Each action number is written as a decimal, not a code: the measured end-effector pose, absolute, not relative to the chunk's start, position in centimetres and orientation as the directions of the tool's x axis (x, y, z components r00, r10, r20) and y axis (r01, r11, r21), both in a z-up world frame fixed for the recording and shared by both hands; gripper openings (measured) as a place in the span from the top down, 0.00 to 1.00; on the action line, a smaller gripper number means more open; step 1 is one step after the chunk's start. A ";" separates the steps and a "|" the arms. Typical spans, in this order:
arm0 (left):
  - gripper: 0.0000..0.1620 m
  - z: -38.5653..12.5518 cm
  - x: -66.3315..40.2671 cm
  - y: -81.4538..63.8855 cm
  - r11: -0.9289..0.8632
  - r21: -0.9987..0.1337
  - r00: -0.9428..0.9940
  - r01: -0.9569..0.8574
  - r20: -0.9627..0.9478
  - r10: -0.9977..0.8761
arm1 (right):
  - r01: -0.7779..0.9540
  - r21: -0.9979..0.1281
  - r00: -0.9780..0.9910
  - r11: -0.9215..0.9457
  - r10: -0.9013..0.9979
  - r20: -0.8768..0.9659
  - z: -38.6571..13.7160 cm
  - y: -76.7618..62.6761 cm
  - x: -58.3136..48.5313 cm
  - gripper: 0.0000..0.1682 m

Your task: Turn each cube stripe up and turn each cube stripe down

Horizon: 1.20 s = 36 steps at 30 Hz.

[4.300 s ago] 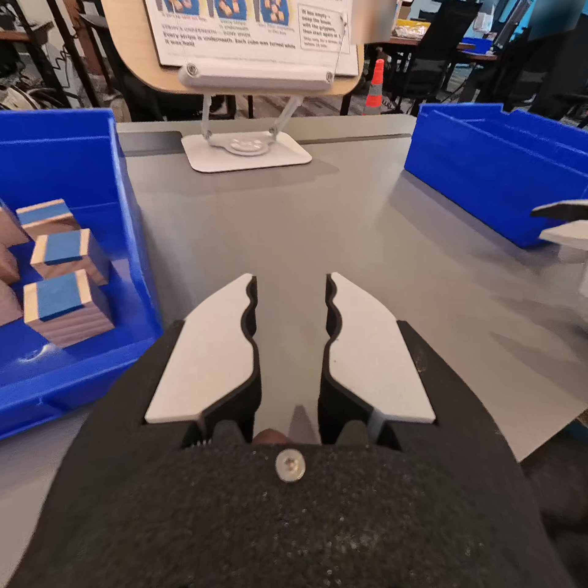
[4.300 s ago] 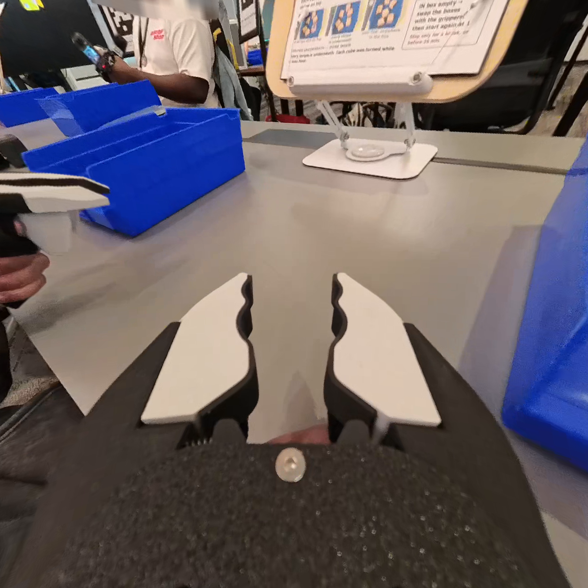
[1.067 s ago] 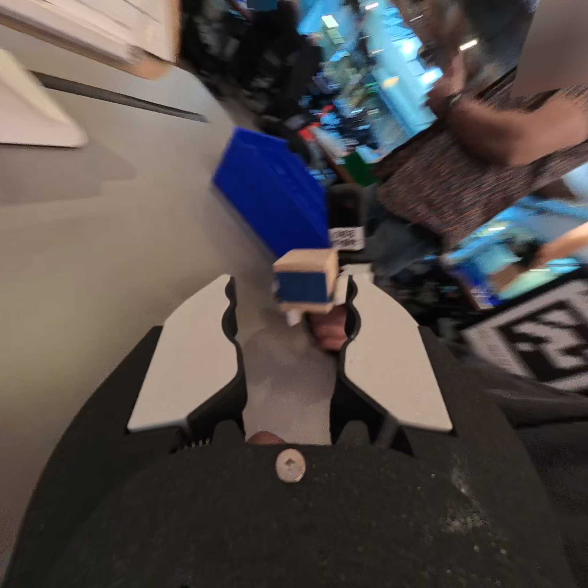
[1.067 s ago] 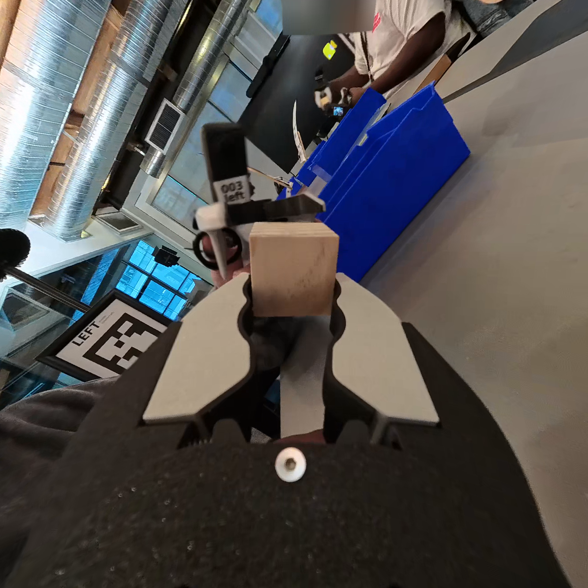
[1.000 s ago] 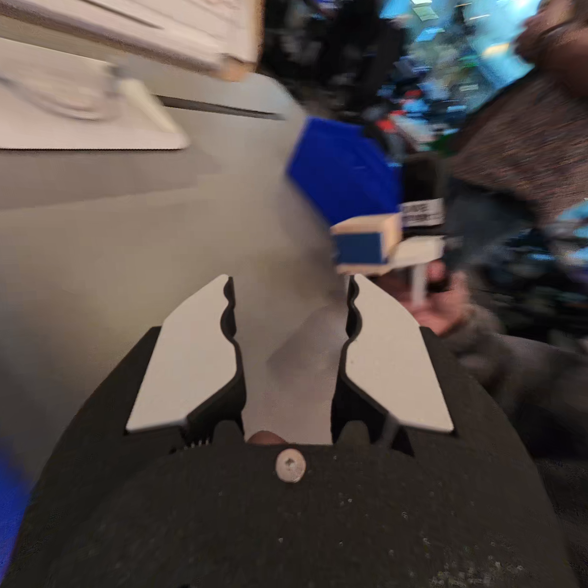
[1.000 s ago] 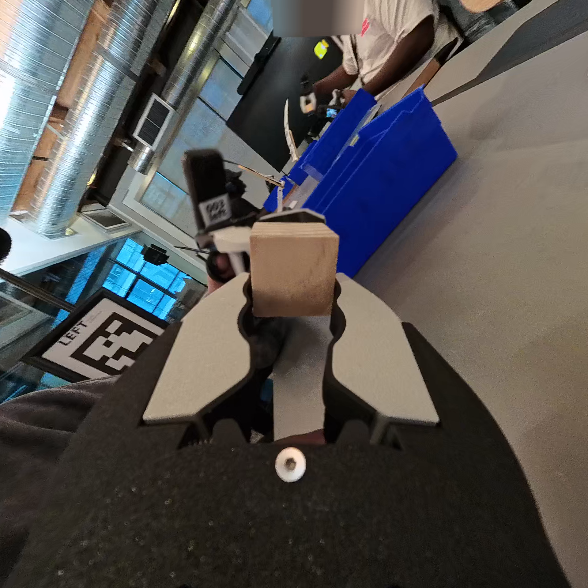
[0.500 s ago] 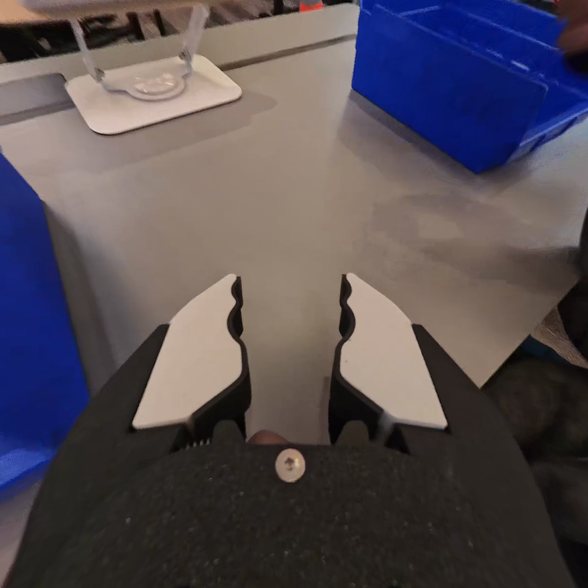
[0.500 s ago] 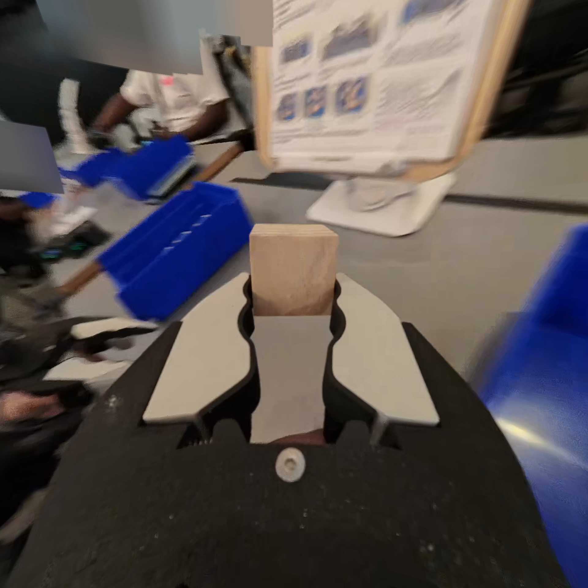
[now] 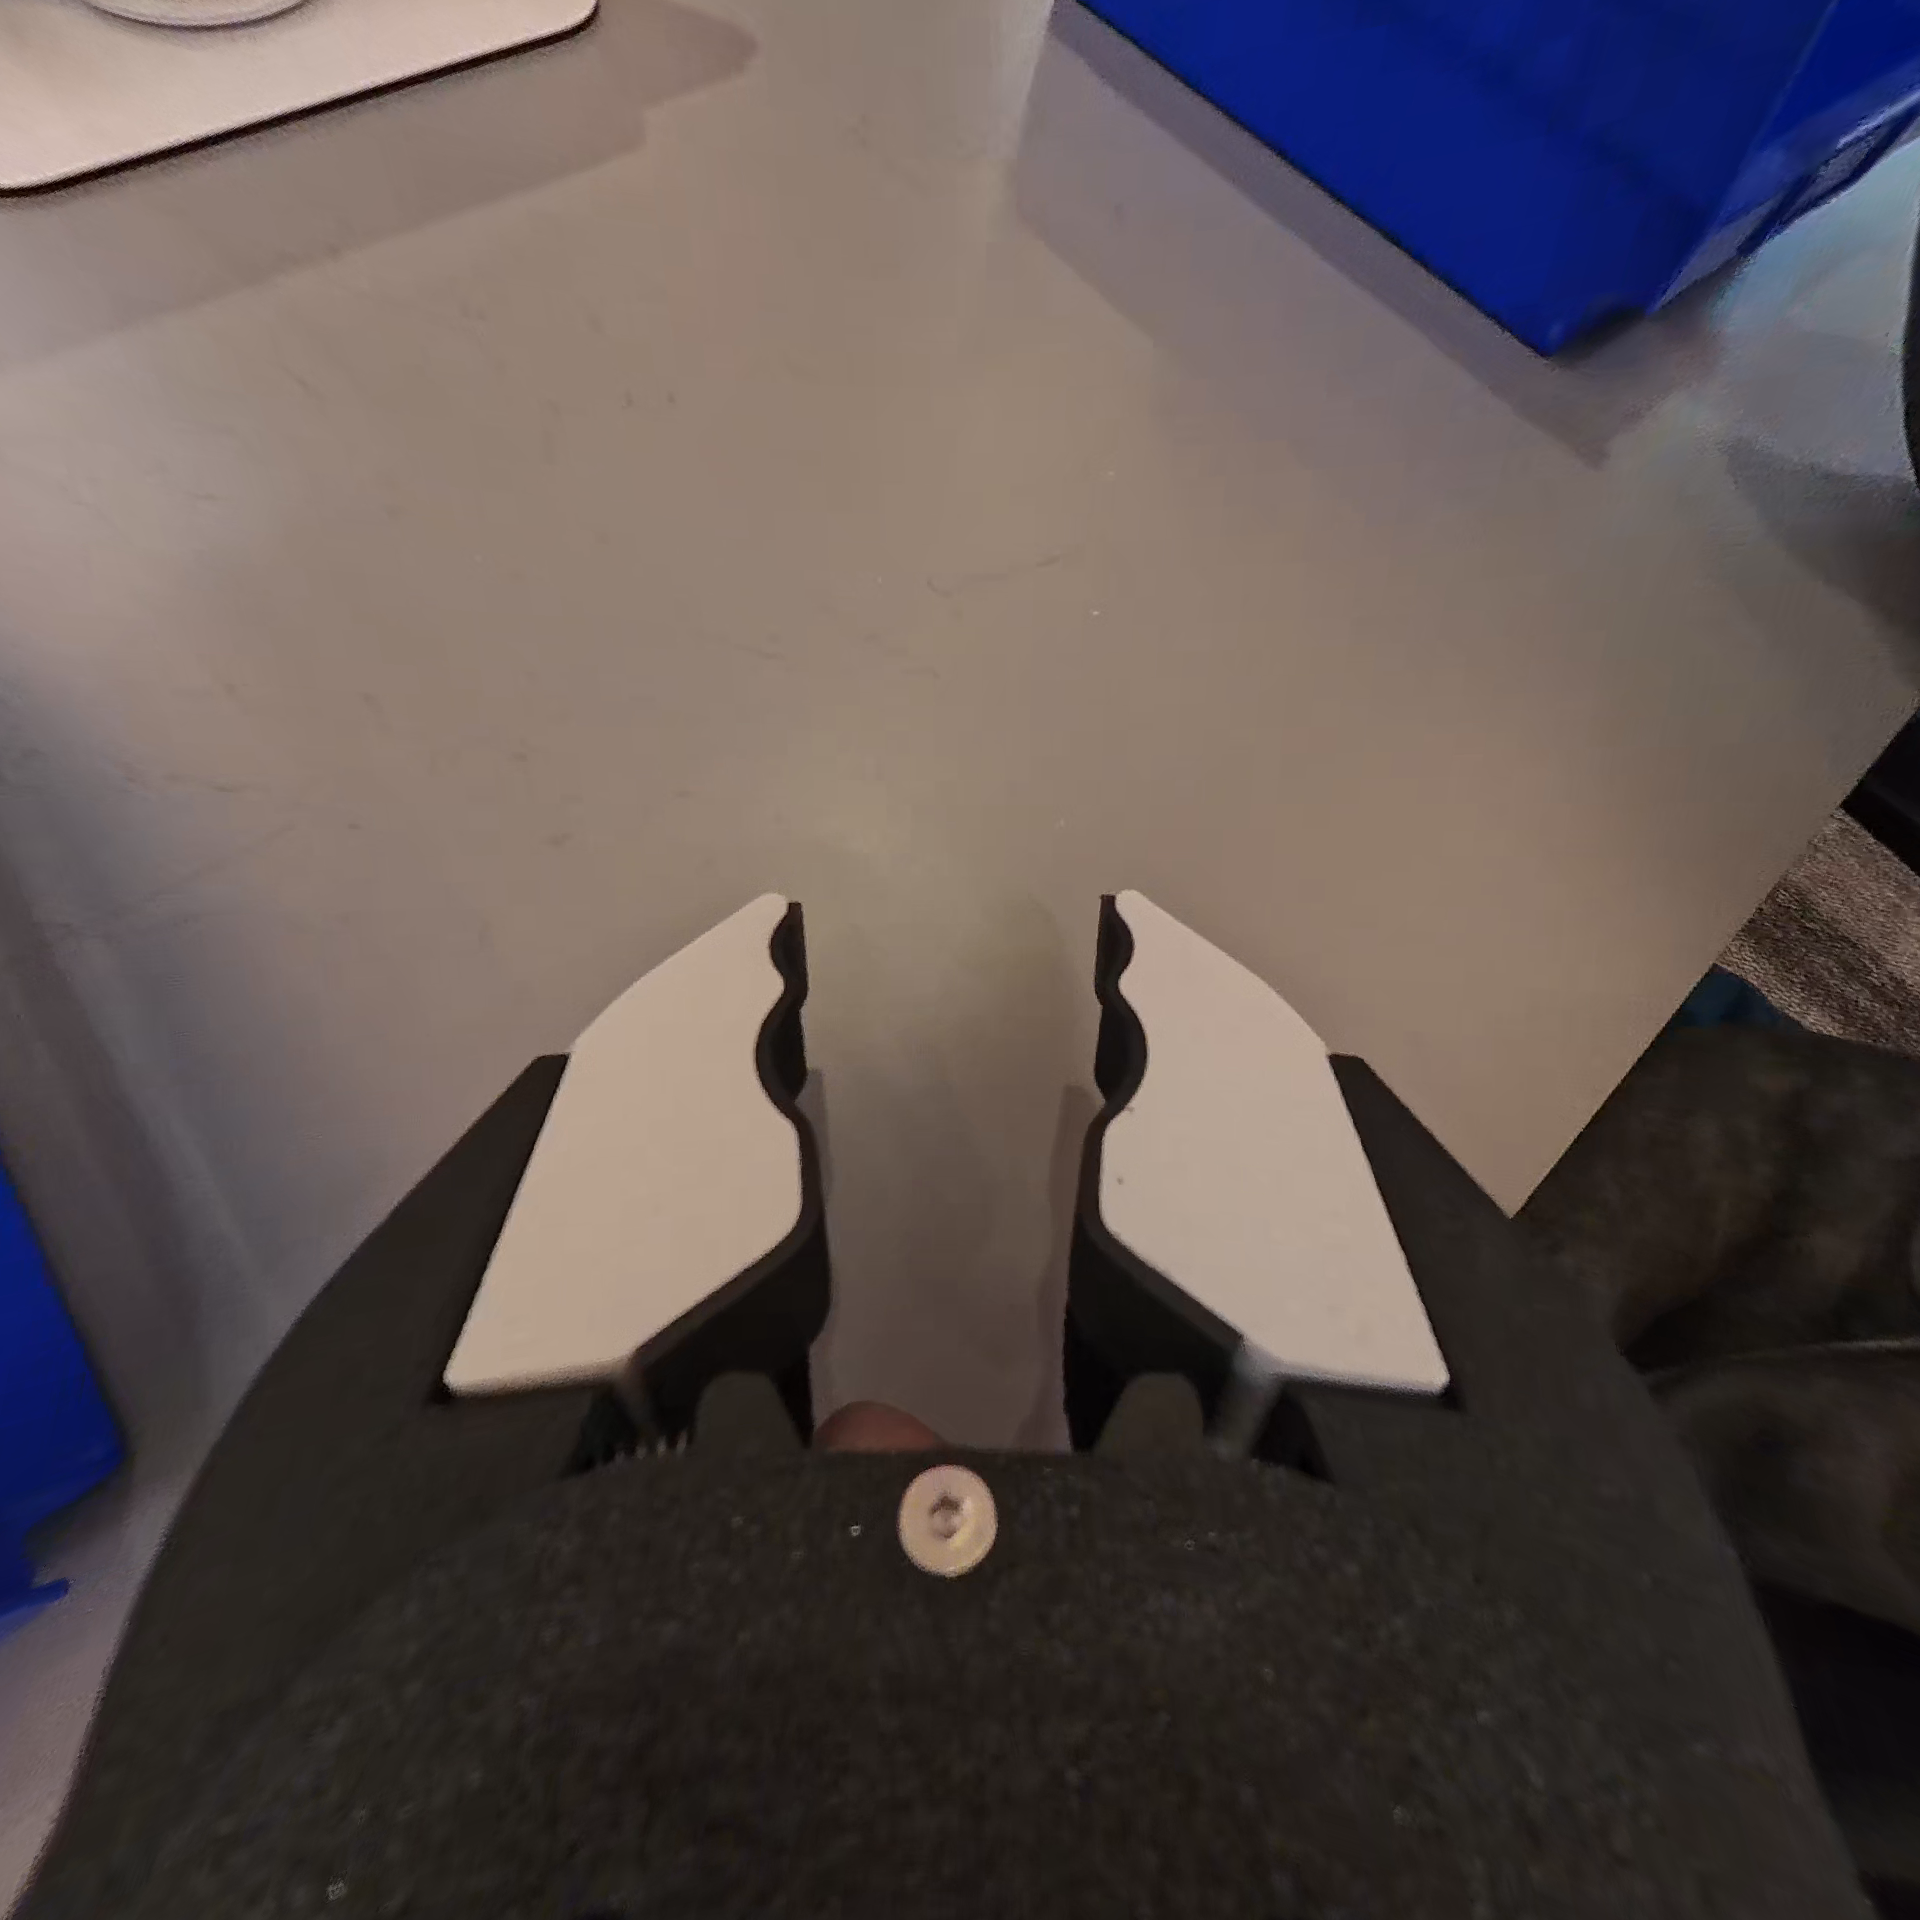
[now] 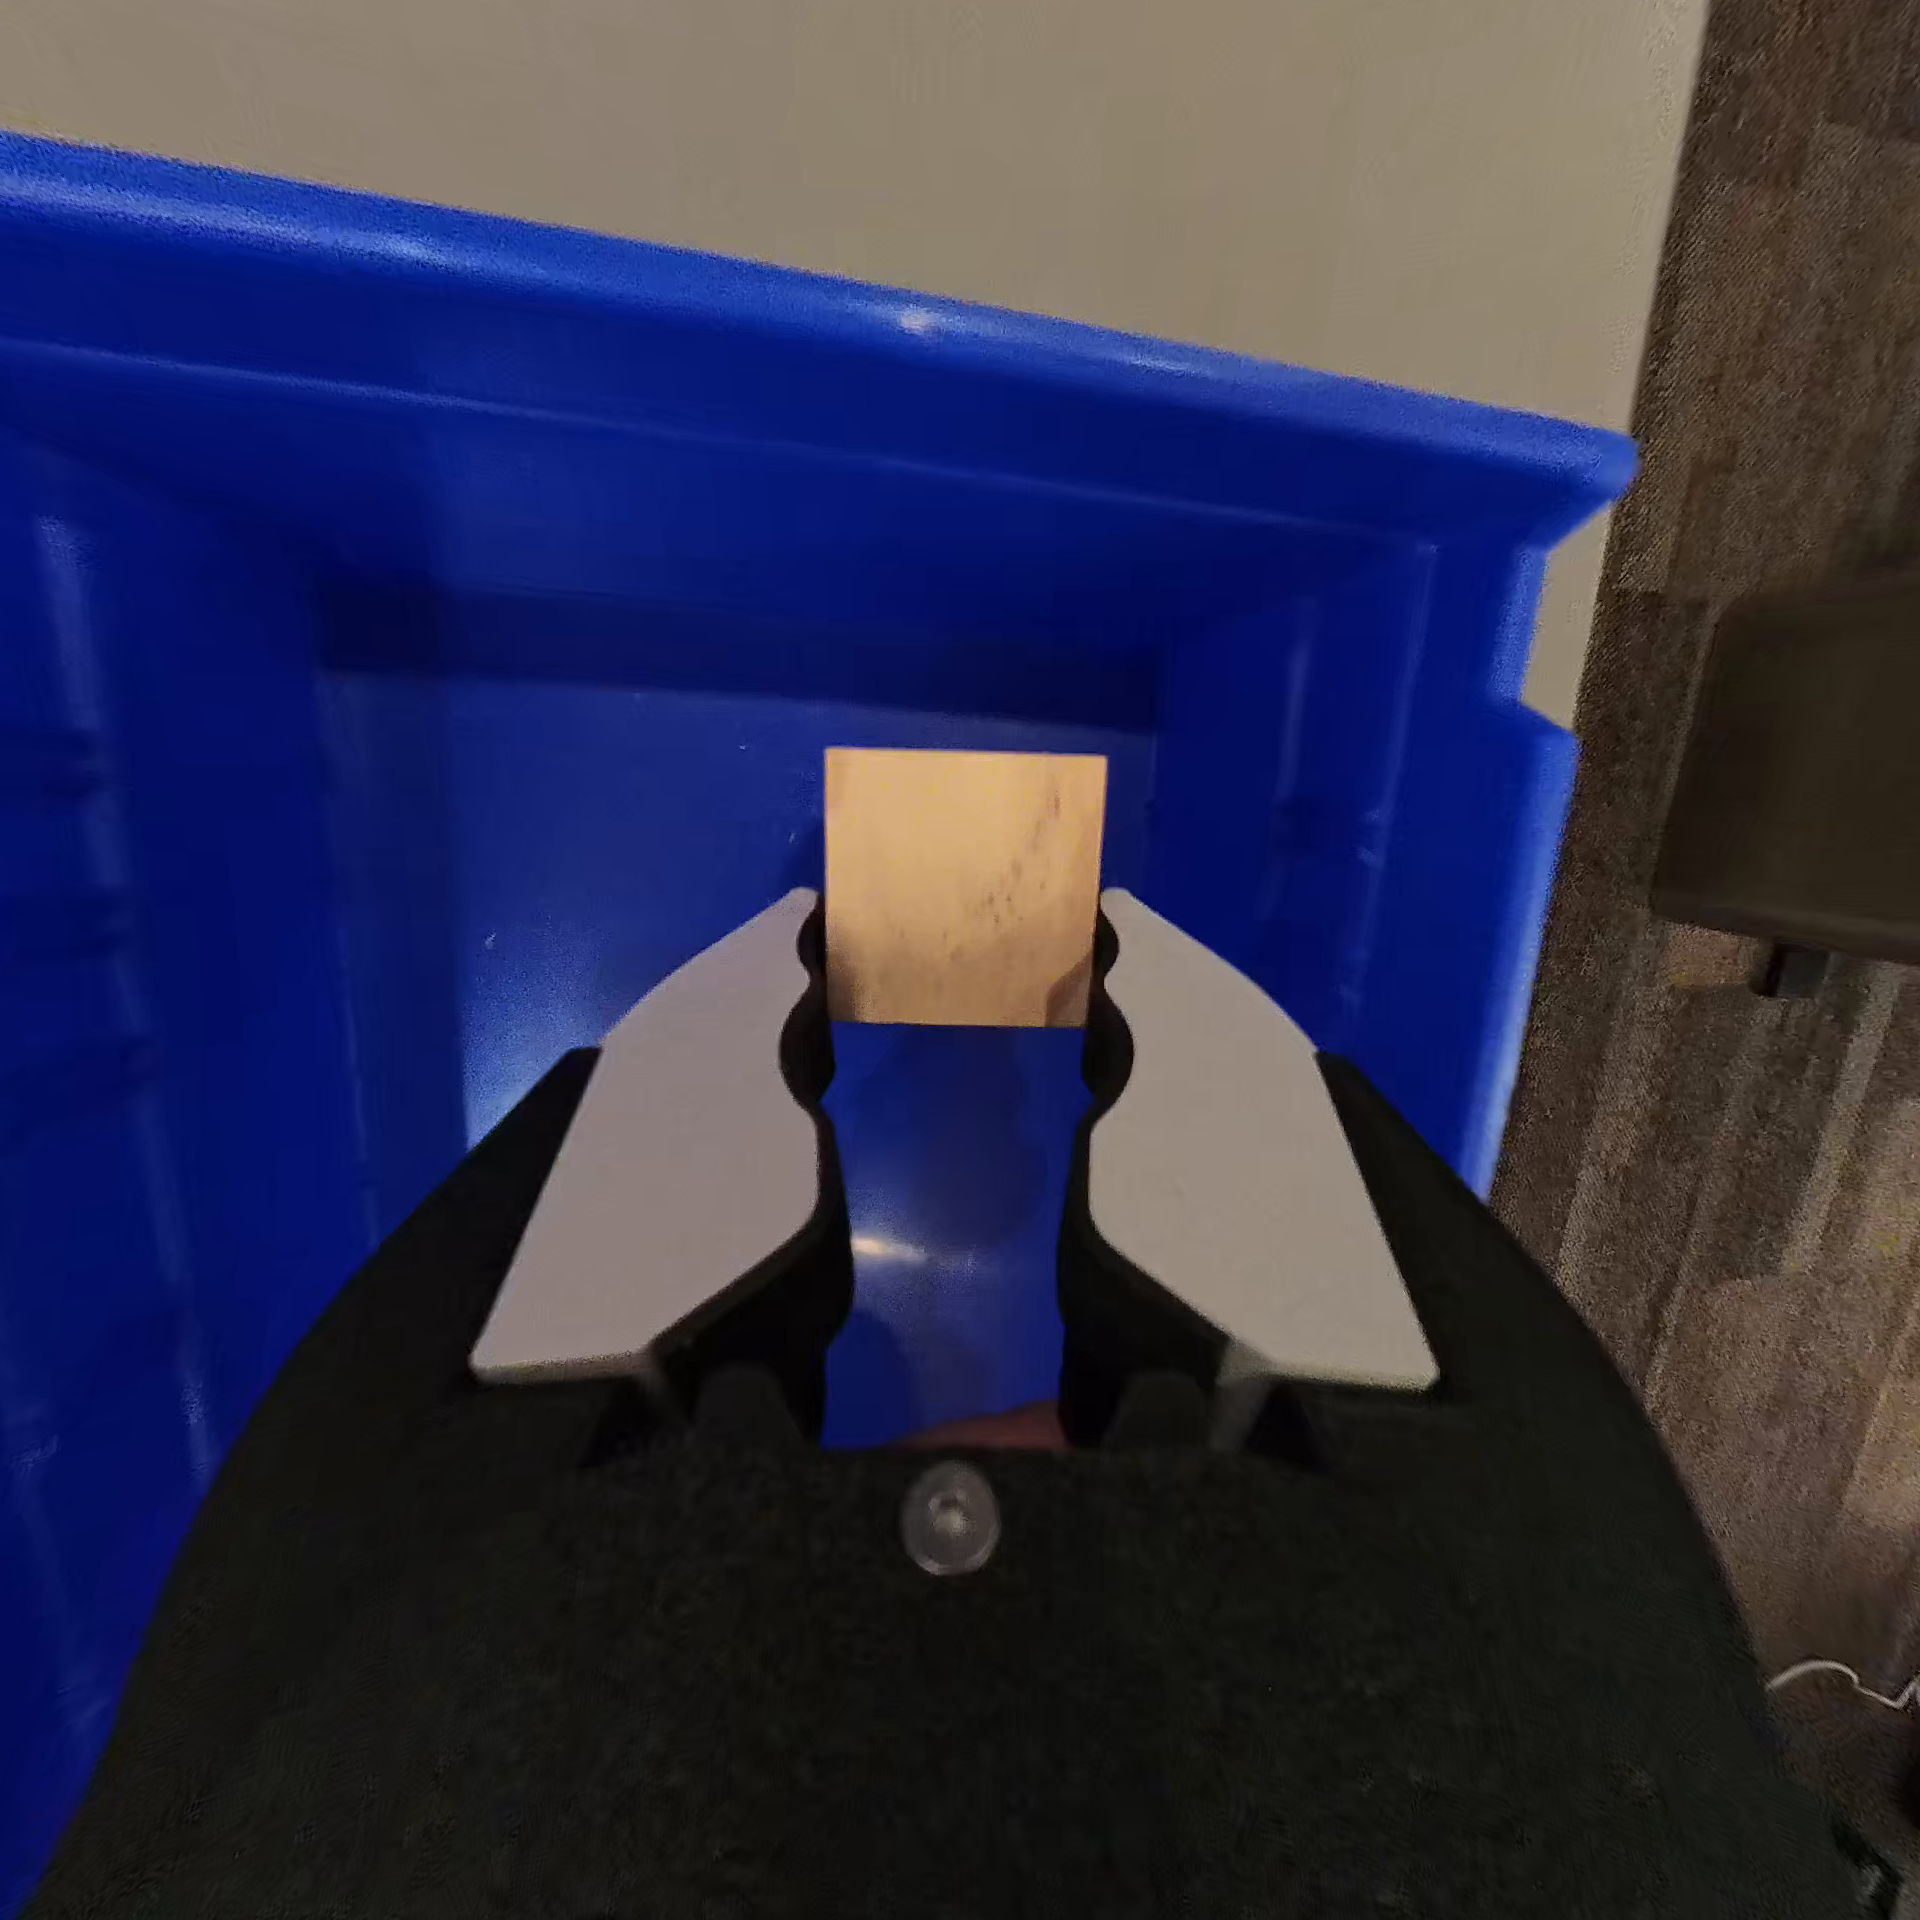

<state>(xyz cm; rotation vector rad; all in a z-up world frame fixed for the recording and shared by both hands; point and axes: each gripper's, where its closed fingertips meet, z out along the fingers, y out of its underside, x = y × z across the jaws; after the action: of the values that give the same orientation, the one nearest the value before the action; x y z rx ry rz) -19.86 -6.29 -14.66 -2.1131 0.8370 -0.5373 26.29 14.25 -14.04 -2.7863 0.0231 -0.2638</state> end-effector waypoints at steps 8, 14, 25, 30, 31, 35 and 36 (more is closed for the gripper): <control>0.68 -15.2 -20.0 -6.5 -0.497 -0.777 0.684 -0.385 0.121 -0.719 | -0.038 -0.234 0.980 -0.971 -0.082 0.182 -17.8 14.0 27.3 0.73; 0.68 -15.4 -20.0 -6.6 -0.506 -0.769 0.679 -0.391 0.130 -0.723 | -0.019 -0.352 0.978 -0.936 -0.091 0.189 -15.9 14.3 27.6 0.65; 0.69 -15.3 -19.8 -6.3 -0.497 -0.783 0.678 -0.374 0.135 -0.722 | 0.030 -0.927 0.570 -0.373 0.769 -0.291 -4.3 -3.0 -5.7 0.67; 0.68 -14.3 -19.9 -6.7 -0.457 -0.793 0.684 -0.404 0.070 -0.726 | 0.268 -0.916 0.537 -0.300 0.836 -0.116 -10.7 -7.6 -10.8 0.67; 0.68 -13.4 -20.2 -6.8 -0.448 -0.800 0.691 -0.399 0.058 -0.720 | 0.306 -0.906 0.549 -0.291 0.832 -0.081 -11.3 -7.6 -10.9 0.67; 0.67 -6.4 -25.6 -5.2 -0.450 -0.838 0.777 -0.307 0.052 -0.627 | 0.339 -0.892 0.543 -0.299 0.836 -0.074 -11.7 -8.1 -11.4 0.68; 0.64 -4.9 -28.4 -3.9 -0.456 -0.834 0.826 -0.310 0.001 -0.564 | 0.321 -0.896 0.535 -0.306 0.840 -0.095 -11.5 -8.2 -11.5 0.69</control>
<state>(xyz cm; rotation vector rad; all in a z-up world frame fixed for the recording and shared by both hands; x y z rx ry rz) -28.39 -3.95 -4.91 -2.0784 0.6408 -0.3462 -11.53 -8.22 -11.51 -1.8682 -0.9535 0.7201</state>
